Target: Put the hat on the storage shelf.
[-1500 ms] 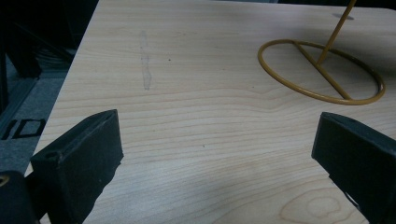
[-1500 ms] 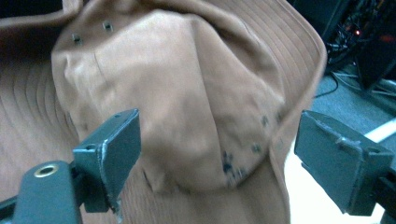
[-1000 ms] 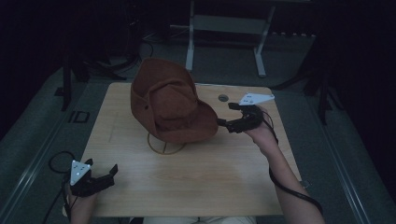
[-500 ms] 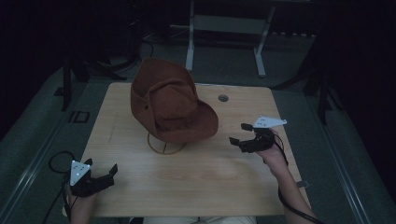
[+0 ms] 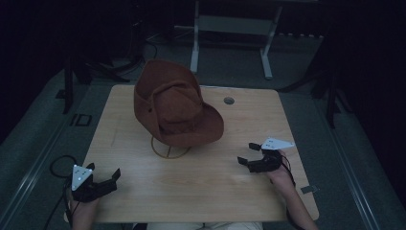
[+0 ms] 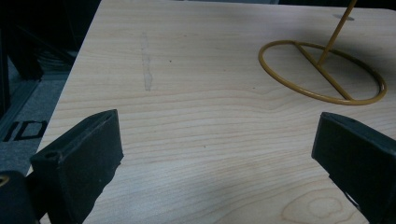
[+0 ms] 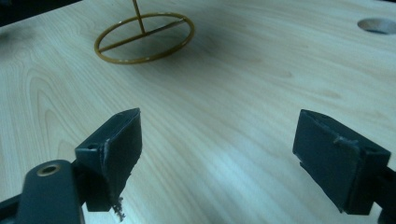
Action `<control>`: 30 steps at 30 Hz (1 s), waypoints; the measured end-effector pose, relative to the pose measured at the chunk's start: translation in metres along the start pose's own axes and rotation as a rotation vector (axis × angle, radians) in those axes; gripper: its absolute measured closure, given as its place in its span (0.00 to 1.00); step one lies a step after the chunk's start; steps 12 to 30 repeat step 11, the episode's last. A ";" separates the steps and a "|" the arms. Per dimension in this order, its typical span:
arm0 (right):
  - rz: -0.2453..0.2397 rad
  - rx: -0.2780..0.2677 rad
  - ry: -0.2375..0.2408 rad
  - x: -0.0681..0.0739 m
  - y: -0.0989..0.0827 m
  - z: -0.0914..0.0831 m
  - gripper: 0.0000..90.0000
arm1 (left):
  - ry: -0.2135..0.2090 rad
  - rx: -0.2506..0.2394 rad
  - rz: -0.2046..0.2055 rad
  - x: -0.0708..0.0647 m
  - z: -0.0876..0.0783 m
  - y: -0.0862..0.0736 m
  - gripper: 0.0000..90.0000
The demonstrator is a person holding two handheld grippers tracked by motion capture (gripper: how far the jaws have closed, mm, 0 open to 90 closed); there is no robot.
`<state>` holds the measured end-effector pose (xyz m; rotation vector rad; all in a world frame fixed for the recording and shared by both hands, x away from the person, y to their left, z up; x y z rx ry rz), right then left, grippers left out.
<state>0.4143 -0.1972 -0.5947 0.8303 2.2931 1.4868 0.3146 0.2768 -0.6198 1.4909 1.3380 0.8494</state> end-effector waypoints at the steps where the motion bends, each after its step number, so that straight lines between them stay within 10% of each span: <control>1: 0.002 0.001 0.000 0.000 -0.003 -0.001 0.17 | 0.001 0.003 0.002 0.000 0.000 0.000 0.03; 30: 0.037 0.010 -0.013 0.000 -0.024 -0.015 0.17 | 0.001 0.004 -0.003 0.000 0.001 -0.001 0.03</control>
Point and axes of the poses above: each handheld gripper's, and its own axes: z roughly forward along the jaws, y roughly out of its top, x roughly to its left, the point moved 10 cm from there along z, roughly forward along the jaws, and after that the axes turned 3 degrees about -x, right-handed, at the moved point
